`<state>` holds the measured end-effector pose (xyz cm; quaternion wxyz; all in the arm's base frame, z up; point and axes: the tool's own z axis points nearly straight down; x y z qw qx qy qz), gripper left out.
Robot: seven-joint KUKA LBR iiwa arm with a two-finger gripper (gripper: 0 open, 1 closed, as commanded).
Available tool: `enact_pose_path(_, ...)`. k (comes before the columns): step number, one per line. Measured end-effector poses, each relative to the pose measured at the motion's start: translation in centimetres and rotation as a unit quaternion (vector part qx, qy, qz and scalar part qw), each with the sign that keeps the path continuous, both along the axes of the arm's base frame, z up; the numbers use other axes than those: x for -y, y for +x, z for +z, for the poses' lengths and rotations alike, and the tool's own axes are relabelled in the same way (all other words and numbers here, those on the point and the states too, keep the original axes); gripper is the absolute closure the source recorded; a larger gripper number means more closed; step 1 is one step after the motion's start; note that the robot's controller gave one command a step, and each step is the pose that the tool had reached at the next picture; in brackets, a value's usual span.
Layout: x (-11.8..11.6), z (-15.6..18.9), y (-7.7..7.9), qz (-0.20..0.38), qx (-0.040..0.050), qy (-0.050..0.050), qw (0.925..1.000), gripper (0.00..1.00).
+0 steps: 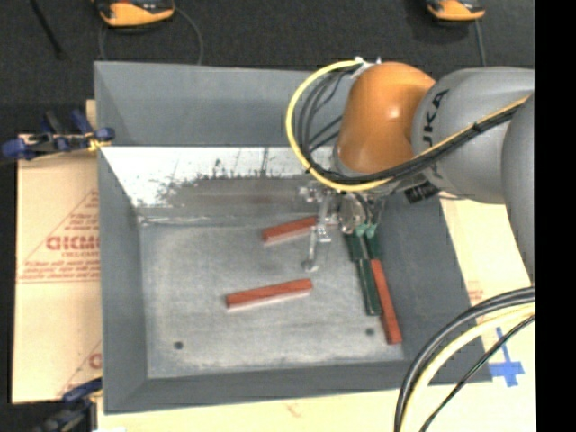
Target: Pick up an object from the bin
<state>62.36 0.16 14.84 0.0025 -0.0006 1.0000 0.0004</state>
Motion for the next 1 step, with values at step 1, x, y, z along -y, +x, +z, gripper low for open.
enact_pose_path(1, -0.4, -8.02, 2.32, 0.006, -0.0033, -0.001, 1.0, 0.0)
